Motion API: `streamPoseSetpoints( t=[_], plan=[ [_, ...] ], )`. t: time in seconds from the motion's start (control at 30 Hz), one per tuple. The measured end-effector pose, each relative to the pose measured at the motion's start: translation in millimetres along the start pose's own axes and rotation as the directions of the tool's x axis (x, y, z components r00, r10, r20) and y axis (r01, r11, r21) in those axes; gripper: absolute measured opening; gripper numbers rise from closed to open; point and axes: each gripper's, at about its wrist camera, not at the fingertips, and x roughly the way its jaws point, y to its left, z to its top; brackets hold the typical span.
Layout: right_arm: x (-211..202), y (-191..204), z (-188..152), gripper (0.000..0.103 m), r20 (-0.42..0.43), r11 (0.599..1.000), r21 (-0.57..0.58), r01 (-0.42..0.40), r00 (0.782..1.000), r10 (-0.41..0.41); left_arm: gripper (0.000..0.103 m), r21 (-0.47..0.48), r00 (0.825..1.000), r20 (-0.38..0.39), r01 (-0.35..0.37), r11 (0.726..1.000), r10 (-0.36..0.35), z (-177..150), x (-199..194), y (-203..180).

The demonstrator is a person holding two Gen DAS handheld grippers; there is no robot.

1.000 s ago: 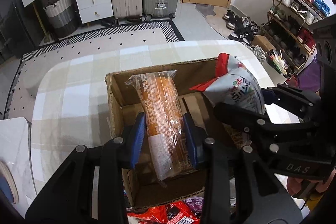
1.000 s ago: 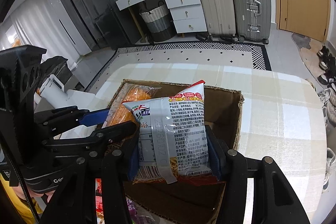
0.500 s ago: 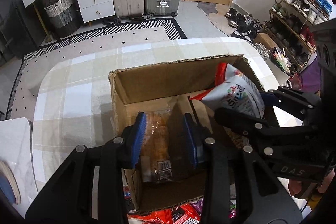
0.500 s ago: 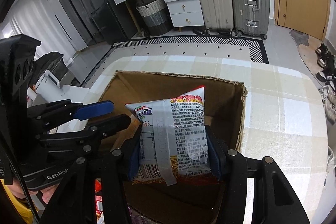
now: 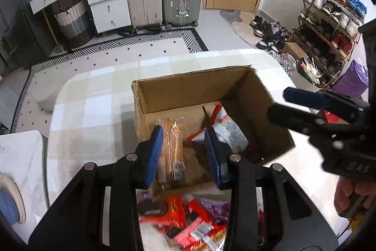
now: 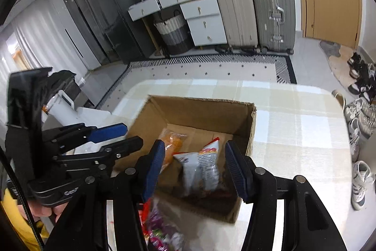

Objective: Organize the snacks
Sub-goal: 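Lower both snacks into the box and open both grippers, then withdraw both grippers from the box back toward the snack pile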

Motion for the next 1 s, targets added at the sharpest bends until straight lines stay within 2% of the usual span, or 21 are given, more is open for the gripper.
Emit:
streamPoseSetpoints(
  t=[0.17, 0.37, 0.4, 0.53, 0.6, 0.67, 0.83, 1.0],
  plan=[
    [-57.7, 20.8, -7.9, 0.056, 0.074, 0.999, -0.032, -0.006, 0.997, 0.008, 0.037, 0.015, 0.999, 0.051, -0.012, 1.0, 0.011, -16.7, -57.7, -12.0],
    [-128.4, 55.7, -28.1, 0.067, 0.172, 0.997, -0.073, -0.011, 0.985, 0.024, 0.05, 0.015, 0.992, 0.126, -0.008, 1.0, 0.006, -45.5, -138.6, -22.9],
    [-143.5, 63.7, -34.8, 0.071, 0.199, 0.997, -0.082, -0.008, 0.98, 0.025, 0.053, 0.014, 0.99, 0.142, -0.01, 1.0, 0.008, -50.9, -151.6, -24.9],
    [-185.7, 84.5, -61.6, 0.085, 0.272, 0.995, -0.09, -0.031, 0.961, 0.055, 0.065, 0.023, 0.973, 0.228, -0.043, 0.999, 0.037, -80.5, -208.7, -32.1],
    [-203.7, 94.9, -78.2, 0.089, 0.306, 0.995, -0.097, -0.026, 0.951, 0.055, 0.079, 0.026, 0.959, 0.278, -0.062, 0.998, 0.052, -101.1, -237.6, -34.9],
    [-222.7, 105.0, -100.4, 0.092, 0.345, 0.994, -0.109, -0.03, 0.936, 0.066, 0.081, 0.028, 0.945, 0.322, -0.071, 0.997, 0.058, -120.9, -263.0, -35.3],
    [-253.5, 123.7, -151.2, 0.099, 0.427, 0.99, -0.13, -0.048, 0.899, 0.099, 0.082, 0.008, 0.931, 0.361, -0.06, 0.998, 0.053, -178.6, -299.9, -33.1],
    [-260.2, 125.9, -193.2, 0.102, 0.453, 0.991, -0.111, -0.073, 0.884, 0.116, 0.088, -0.061, 0.931, 0.364, -0.009, 0.998, 0.03, -236.0, -312.0, -19.0]
  ],
)
